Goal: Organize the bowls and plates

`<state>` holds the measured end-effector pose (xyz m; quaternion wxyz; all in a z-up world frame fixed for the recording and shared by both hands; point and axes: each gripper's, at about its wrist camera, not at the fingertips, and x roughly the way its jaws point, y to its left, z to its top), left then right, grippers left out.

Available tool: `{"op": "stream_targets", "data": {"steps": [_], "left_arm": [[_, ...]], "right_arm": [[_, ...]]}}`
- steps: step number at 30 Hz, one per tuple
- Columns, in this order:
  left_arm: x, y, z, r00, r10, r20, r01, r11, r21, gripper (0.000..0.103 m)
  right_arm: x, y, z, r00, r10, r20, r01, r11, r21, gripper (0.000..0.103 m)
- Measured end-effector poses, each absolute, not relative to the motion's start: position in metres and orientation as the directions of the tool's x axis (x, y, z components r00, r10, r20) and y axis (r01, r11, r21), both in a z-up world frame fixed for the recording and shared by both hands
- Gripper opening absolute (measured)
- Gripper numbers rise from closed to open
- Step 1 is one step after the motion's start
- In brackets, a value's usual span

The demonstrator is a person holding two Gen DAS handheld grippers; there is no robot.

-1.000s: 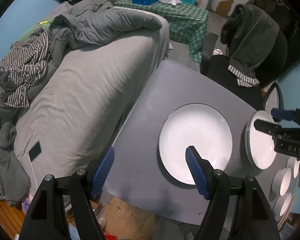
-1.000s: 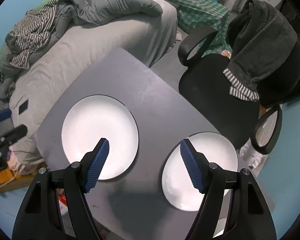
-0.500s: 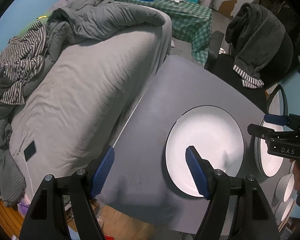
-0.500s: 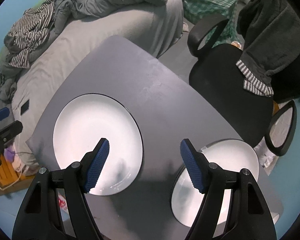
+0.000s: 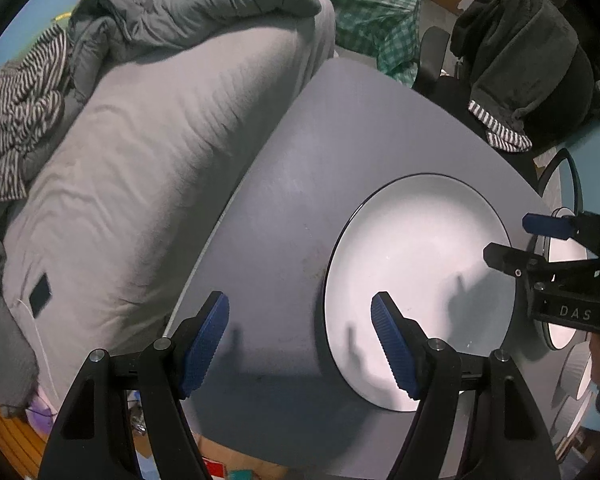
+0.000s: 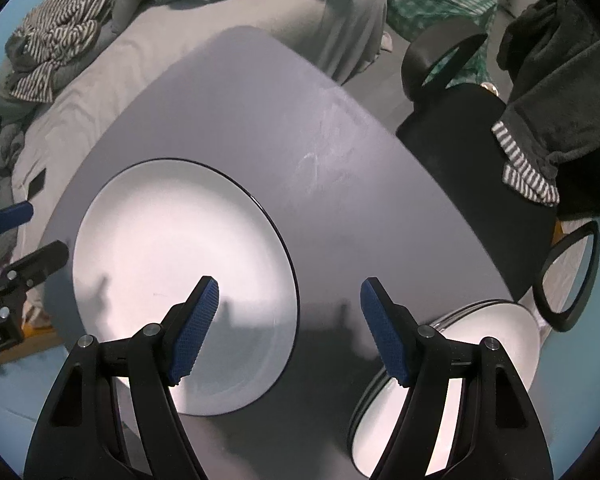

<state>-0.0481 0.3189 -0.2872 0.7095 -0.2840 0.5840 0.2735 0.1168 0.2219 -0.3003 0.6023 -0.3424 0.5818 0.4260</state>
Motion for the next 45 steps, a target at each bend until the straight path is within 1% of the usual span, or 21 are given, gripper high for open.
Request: {"op": "stream_targets", "data": {"steps": [3,5,8,9,10,12,13,15,16,17,19,21,25,31,41,45], "left_arm": [[-0.049,0.321,-0.298,0.159,0.021,-0.987,-0.725,0.681,-0.102,0.073],[-0.049,0.322,-0.304,0.157,0.000,-0.988,-0.731,0.672,-0.116,0.068],[-0.049,0.322,-0.309,0.159,-0.023,-0.987,-0.737,0.662,-0.135,0.064],[-0.049,0.322,-0.310,0.159,-0.025,-0.987,-0.738,0.661,-0.136,0.062],[-0.048,0.321,-0.311,0.160,-0.033,-0.987,-0.739,0.659,-0.141,0.058],[-0.048,0.324,-0.312,0.162,-0.049,-0.986,-0.737,0.659,-0.154,0.057],[-0.048,0.324,-0.313,0.166,-0.058,-0.984,-0.735,0.658,-0.163,0.056],[-0.047,0.324,-0.315,0.164,-0.064,-0.984,-0.730,0.663,-0.165,0.053],[-0.046,0.325,-0.316,0.160,-0.067,-0.985,-0.729,0.665,-0.164,0.050],[-0.046,0.326,-0.318,0.154,-0.072,-0.985,-0.730,0.664,-0.163,0.047],[-0.047,0.326,-0.322,0.149,-0.089,-0.985,-0.736,0.656,-0.170,0.042],[-0.048,0.328,-0.325,0.157,-0.132,-0.979,-0.737,0.644,-0.205,0.039],[-0.045,0.326,-0.325,0.177,-0.163,-0.971,-0.735,0.634,-0.240,0.027],[-0.043,0.323,-0.323,0.201,-0.169,-0.965,-0.739,0.620,-0.263,0.017],[-0.040,0.324,-0.323,0.197,-0.176,-0.965,-0.731,0.630,-0.264,0.016],[-0.038,0.325,-0.323,0.207,-0.186,-0.961,-0.732,0.621,-0.278,0.016]], "right_arm": [[0.115,0.223,-0.306,-0.070,0.116,-0.991,-0.902,0.416,0.113,0.073],[0.114,0.223,-0.310,-0.079,0.114,-0.990,-0.899,0.421,0.120,0.073],[0.112,0.223,-0.313,-0.095,0.112,-0.989,-0.894,0.428,0.134,0.072],[0.112,0.223,-0.314,-0.102,0.110,-0.989,-0.891,0.431,0.140,0.068],[0.112,0.223,-0.315,-0.108,0.108,-0.988,-0.889,0.433,0.145,0.062],[0.111,0.222,-0.317,-0.115,0.101,-0.988,-0.885,0.441,0.148,0.057],[0.112,0.222,-0.318,-0.116,0.099,-0.988,-0.883,0.446,0.148,0.052],[0.112,0.221,-0.320,-0.127,0.096,-0.987,-0.876,0.457,0.157,0.045],[0.113,0.221,-0.321,-0.130,0.092,-0.987,-0.872,0.463,0.158,0.041],[0.113,0.220,-0.323,-0.136,0.086,-0.987,-0.869,0.468,0.161,0.039],[0.113,0.220,-0.325,-0.153,0.081,-0.985,-0.862,0.477,0.173,0.032],[0.113,0.219,-0.328,-0.164,0.072,-0.984,-0.857,0.483,0.178,0.028],[0.114,0.220,-0.328,-0.173,0.078,-0.982,-0.850,0.491,0.189,0.028],[0.119,0.219,-0.331,-0.203,0.070,-0.977,-0.839,0.502,0.210,0.026],[0.123,0.215,-0.330,-0.235,0.092,-0.968,-0.824,0.509,0.249,0.023],[0.125,0.215,-0.331,-0.253,0.072,-0.965,-0.810,0.529,0.252,0.022]]}}
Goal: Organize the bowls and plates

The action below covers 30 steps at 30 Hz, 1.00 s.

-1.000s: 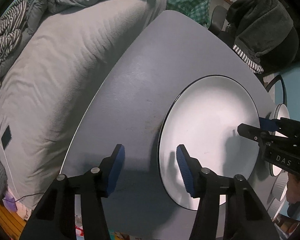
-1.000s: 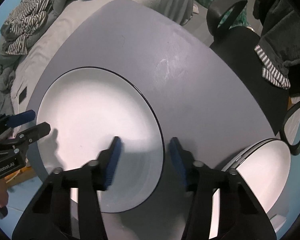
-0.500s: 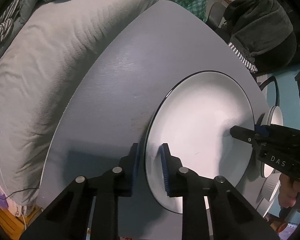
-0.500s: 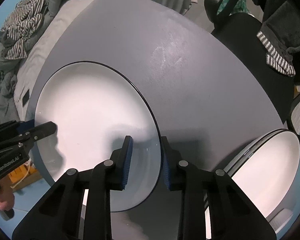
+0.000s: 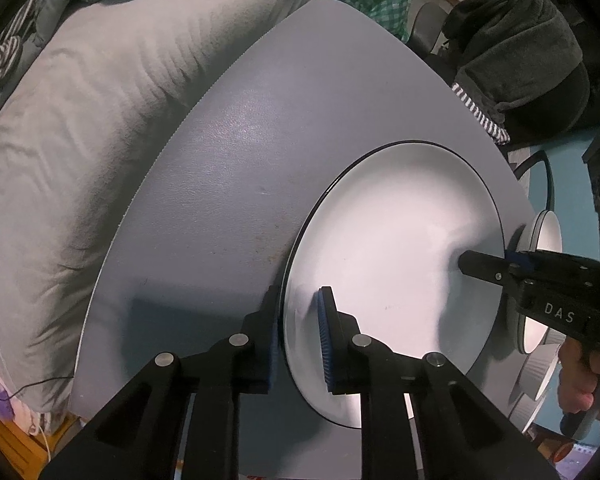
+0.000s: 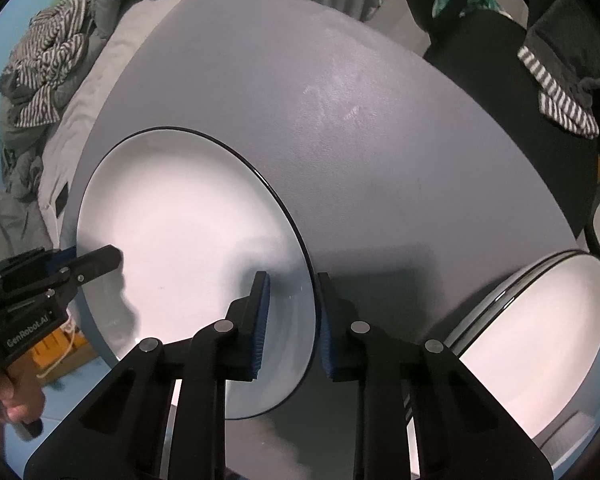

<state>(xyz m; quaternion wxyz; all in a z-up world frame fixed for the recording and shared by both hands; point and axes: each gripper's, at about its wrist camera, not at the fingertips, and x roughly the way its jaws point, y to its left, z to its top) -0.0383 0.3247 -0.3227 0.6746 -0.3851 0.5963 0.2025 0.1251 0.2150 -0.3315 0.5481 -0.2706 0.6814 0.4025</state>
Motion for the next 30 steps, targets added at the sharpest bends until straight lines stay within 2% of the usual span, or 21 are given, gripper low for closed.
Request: {"op": "stream_targets", "data": {"steps": [14,30], "left_arm": [[-0.041,0.321,-0.323,0.184,-0.197,-0.963,-0.734,0.625,-0.268,0.016],[-0.037,0.303,-0.300,0.195,-0.197,-0.961,-0.695,0.664,-0.277,0.017]], "right_arm": [[0.124,0.207,-0.329,-0.278,0.095,-0.956,-0.773,0.569,0.282,0.019],[0.127,0.188,-0.310,-0.260,0.097,-0.961,-0.769,0.581,0.266,0.019]]}}
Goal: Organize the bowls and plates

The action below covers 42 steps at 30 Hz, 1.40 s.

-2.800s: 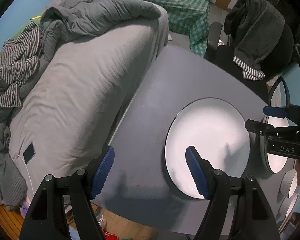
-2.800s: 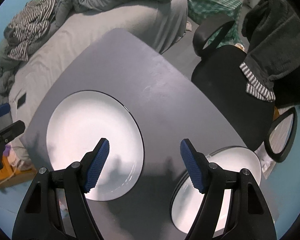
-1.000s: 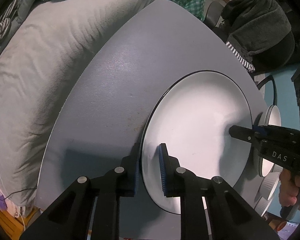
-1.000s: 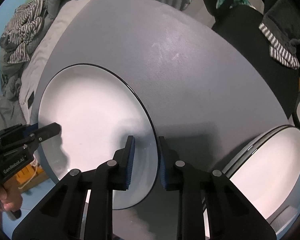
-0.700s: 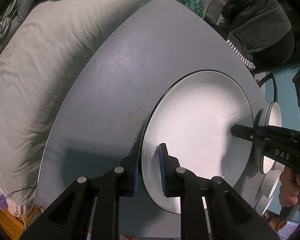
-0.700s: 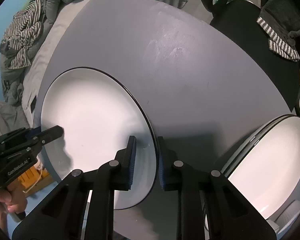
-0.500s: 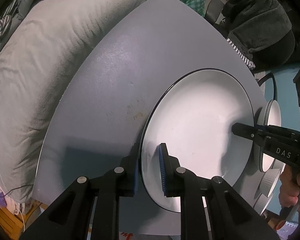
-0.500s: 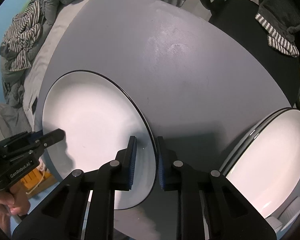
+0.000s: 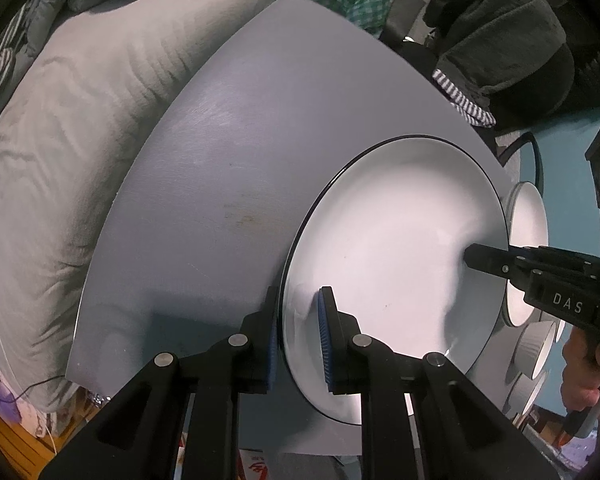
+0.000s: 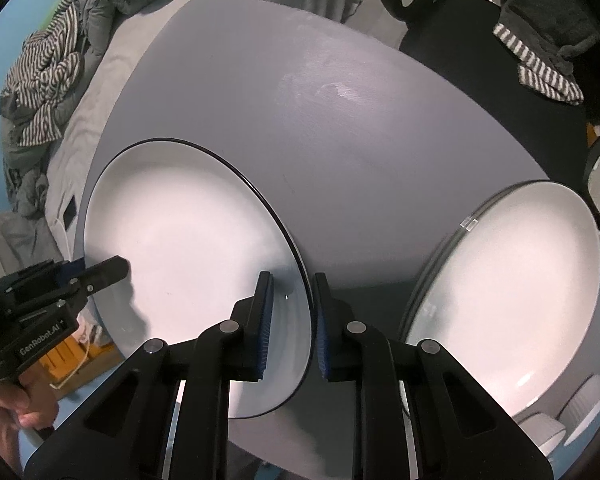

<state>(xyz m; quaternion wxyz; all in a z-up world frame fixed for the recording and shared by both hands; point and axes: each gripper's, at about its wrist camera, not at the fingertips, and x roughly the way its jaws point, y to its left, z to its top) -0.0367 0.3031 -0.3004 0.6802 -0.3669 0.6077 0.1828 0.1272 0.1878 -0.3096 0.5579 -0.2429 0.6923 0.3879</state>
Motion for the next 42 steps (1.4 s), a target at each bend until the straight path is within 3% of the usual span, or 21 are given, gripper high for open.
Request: {"op": "stream_targets", "data": {"steps": [21,42], "left_arm": [[0.006,0.257,-0.259,0.221,-0.203,-0.954,-0.598,0.744,-0.297,0.017],[0.098,0.200,-0.255,0.179,-0.228,-0.957,-0.488,0.824,-0.288,0.017]], "right_arm": [[0.164,0.132,-0.275,-0.246,0.135,-0.960,-0.719,0.639,0.274,0.019],[0.227,0.045,-0.268,-0.228,0.172,-0.958,-0.611,0.741,0.278,0.019]]}}
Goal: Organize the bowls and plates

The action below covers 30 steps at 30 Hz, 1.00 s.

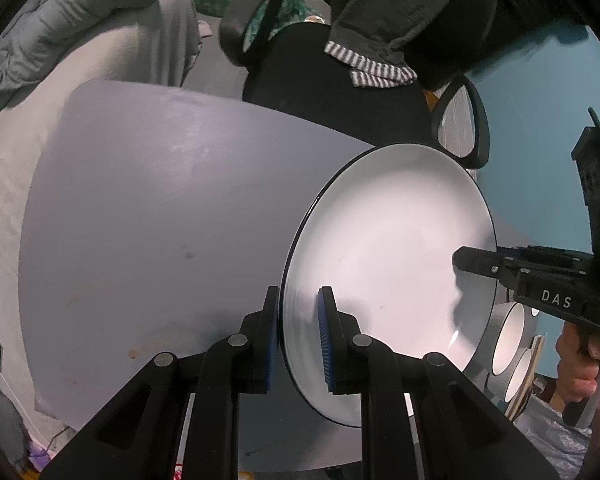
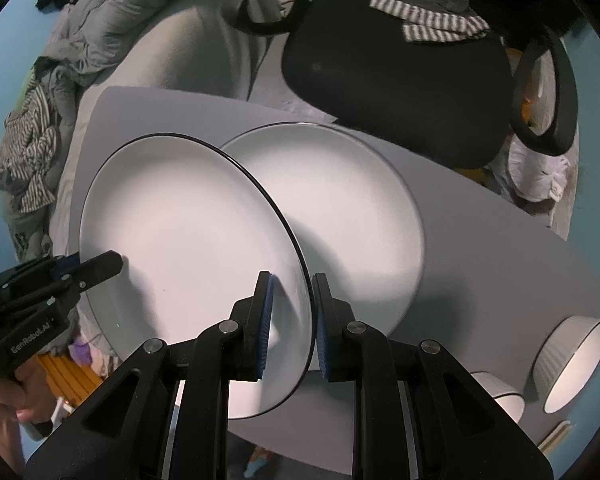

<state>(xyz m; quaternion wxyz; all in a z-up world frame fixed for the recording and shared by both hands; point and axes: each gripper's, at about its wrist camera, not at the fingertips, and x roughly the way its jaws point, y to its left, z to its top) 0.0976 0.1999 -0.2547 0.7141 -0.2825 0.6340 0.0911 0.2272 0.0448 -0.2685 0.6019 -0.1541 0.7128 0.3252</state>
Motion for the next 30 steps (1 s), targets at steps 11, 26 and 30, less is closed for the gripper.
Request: {"op": "stream_targets", "data": {"steps": [11,26,30], "left_arm": [[0.124,0.188,-0.264,0.147,-0.232,-0.961,-0.480,0.833,-0.275,0.017],[0.140,0.176,-0.277,0.083,-0.209,-0.974,-0.475,0.851,-0.223,0.017],[0.145,0.174,-0.278,0.071,-0.206,-0.976,-0.474,0.854,-0.214,0.017]], "right_arm": [[0.252,0.024,-0.274,-0.226,0.171,-0.959,-0.605,0.747,0.276,0.019],[0.268,0.019,-0.297,-0.264,0.156,-0.952,-0.582,0.761,0.287,0.020],[0.268,0.019,-0.301,-0.272,0.154,-0.950,-0.573,0.767,0.289,0.020]]}}
